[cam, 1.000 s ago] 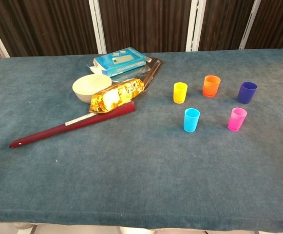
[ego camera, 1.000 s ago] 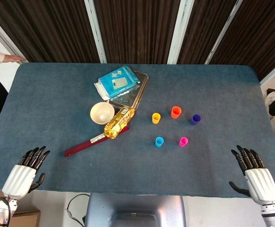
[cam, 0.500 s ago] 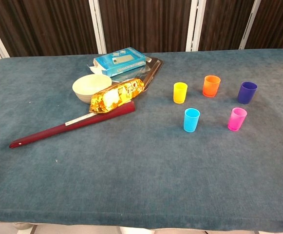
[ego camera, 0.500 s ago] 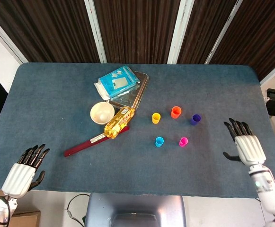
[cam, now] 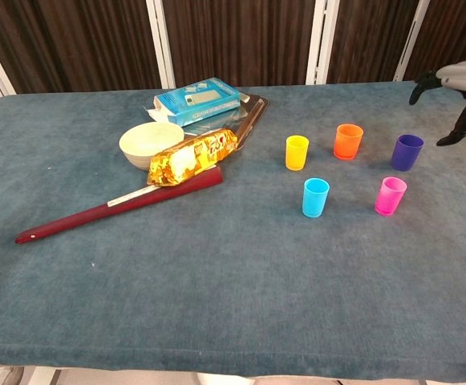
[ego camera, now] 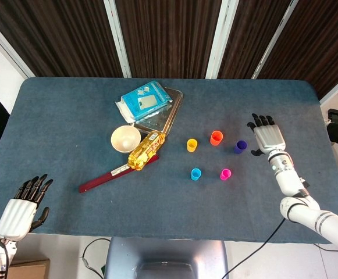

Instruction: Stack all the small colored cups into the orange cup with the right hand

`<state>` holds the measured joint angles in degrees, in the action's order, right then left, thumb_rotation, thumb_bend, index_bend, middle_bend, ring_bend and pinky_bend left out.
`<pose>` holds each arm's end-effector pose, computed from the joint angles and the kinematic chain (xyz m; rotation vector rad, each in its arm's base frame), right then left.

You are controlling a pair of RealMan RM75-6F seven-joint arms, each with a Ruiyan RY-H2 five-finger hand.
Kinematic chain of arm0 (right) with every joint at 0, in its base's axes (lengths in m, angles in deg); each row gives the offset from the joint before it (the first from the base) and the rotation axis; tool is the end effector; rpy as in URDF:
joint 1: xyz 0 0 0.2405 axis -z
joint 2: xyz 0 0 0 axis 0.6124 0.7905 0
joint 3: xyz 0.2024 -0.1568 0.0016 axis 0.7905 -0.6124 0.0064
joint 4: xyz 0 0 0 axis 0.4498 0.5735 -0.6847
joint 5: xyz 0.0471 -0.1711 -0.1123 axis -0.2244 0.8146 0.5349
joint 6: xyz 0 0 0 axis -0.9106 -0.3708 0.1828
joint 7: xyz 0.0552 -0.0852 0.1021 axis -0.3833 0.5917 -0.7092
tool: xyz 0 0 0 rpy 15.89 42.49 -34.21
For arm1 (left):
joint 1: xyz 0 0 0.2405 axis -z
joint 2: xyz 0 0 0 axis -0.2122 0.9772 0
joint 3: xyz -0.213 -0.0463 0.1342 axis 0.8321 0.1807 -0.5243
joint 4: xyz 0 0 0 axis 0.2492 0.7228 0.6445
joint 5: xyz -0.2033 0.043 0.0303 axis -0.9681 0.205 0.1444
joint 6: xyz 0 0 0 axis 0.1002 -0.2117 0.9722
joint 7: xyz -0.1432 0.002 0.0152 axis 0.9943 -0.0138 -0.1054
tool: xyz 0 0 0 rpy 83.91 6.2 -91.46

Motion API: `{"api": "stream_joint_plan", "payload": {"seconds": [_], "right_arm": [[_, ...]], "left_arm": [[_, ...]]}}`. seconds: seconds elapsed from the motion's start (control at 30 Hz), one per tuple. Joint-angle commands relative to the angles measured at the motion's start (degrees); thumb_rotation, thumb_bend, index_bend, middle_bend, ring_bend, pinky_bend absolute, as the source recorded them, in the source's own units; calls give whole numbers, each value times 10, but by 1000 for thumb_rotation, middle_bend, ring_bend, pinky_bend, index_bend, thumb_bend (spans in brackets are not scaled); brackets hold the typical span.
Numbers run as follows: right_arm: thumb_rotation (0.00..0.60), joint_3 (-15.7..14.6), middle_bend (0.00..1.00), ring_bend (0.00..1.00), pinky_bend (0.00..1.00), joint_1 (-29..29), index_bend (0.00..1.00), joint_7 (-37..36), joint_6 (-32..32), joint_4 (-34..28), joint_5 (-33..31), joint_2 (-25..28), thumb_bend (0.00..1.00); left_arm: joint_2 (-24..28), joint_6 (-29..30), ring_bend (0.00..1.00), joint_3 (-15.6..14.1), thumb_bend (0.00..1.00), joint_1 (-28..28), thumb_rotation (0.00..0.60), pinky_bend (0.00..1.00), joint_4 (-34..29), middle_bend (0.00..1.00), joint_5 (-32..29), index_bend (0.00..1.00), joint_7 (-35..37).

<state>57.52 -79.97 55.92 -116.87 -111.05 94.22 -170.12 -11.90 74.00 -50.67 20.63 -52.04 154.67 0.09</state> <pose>-0.2679 -0.4231 0.0783 1.6664 -0.8790 0.4603 -0.3030 0.1833 0.1180 -1.6260 -0.7390 -0.8846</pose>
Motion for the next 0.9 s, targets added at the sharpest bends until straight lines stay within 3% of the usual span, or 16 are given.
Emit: {"api": "stream_joint_plan", "payload": {"seconds": [0.03,0.9], "right_arm": [[600,-14,0,0,0,-5,355,-1,7,11,-3,-12,302],[600,-30,0,0,0,-30,507,-44,5,100,3,-88,436]], "left_arm": [[0,1,23,0,453,0,600,134,0,0,0,0,0],[-3,-14,24,-3,454,5,600,134,0,0,-4,0,-7]]}}
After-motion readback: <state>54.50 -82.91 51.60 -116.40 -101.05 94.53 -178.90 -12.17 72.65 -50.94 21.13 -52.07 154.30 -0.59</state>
